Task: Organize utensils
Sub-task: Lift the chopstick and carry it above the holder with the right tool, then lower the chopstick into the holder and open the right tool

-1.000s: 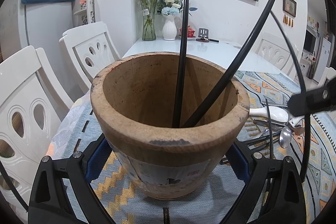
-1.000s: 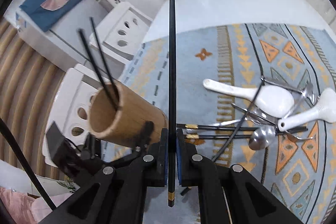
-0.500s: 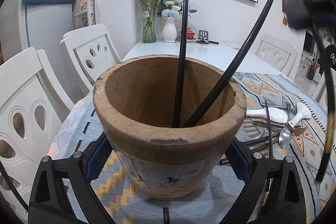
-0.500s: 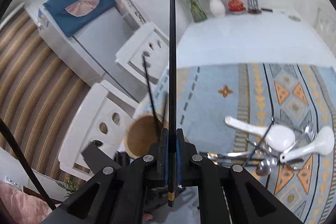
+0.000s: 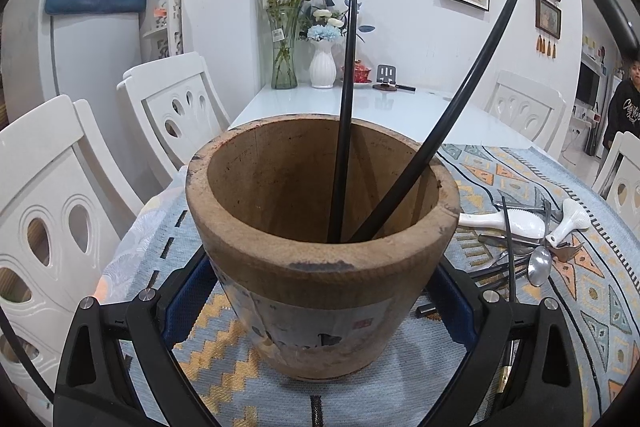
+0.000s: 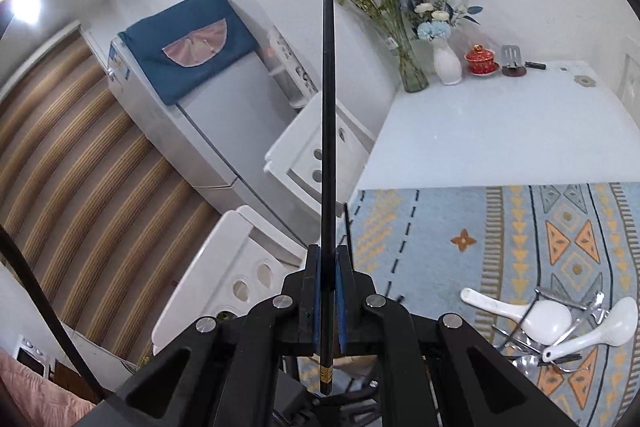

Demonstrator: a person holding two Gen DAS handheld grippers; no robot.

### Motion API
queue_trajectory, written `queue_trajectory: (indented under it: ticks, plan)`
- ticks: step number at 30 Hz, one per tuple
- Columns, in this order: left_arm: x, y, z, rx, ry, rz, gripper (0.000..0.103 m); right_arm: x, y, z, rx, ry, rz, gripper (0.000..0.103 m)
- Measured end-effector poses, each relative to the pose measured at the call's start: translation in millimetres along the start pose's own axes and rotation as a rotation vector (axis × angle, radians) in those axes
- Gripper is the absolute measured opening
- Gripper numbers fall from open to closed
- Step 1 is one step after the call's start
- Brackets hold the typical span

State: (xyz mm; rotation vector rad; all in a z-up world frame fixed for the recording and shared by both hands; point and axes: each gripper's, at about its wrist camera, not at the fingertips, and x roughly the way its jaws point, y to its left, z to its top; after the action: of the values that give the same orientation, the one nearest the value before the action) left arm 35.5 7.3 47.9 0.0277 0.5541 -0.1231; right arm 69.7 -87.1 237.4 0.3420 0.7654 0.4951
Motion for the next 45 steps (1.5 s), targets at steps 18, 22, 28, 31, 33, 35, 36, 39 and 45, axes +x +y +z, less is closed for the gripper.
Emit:
queue_trajectory:
  ticks: [18,22,28,31,33,35,36,39,45]
  plan:
    - [3,0,-2,-0.006,0.017,-0.006,0.097,97,35,-4,-0.255,0.088,0.026,0.006]
    - [4,-1,-2,-0.004,0.016,-0.004,0.097,112,37,-13,-0.285,0.134,0.020,0.006]
    - [3,0,-3,-0.005,0.014,-0.004,0.097,126,33,-20,-0.291,0.187,0.014,0.006]
    - [3,0,-3,-0.006,0.013,-0.005,0.097,131,33,-23,-0.290,0.227,0.022,0.006]
    - [3,0,-3,-0.006,0.013,-0.005,0.097,135,31,-25,-0.284,0.252,0.016,0.006]
    - [3,0,-3,-0.007,0.012,-0.005,0.097,138,29,-28,-0.283,0.267,0.010,0.007]
    - [3,0,-3,-0.007,0.012,-0.006,0.097,138,29,-29,-0.278,0.275,0.014,0.007]
    - [4,0,-3,-0.007,0.013,-0.006,0.097,141,27,-28,-0.252,0.299,0.023,0.007]
    - [4,0,-5,-0.010,0.009,-0.011,0.097,130,35,-15,-0.246,0.258,0.020,0.042]
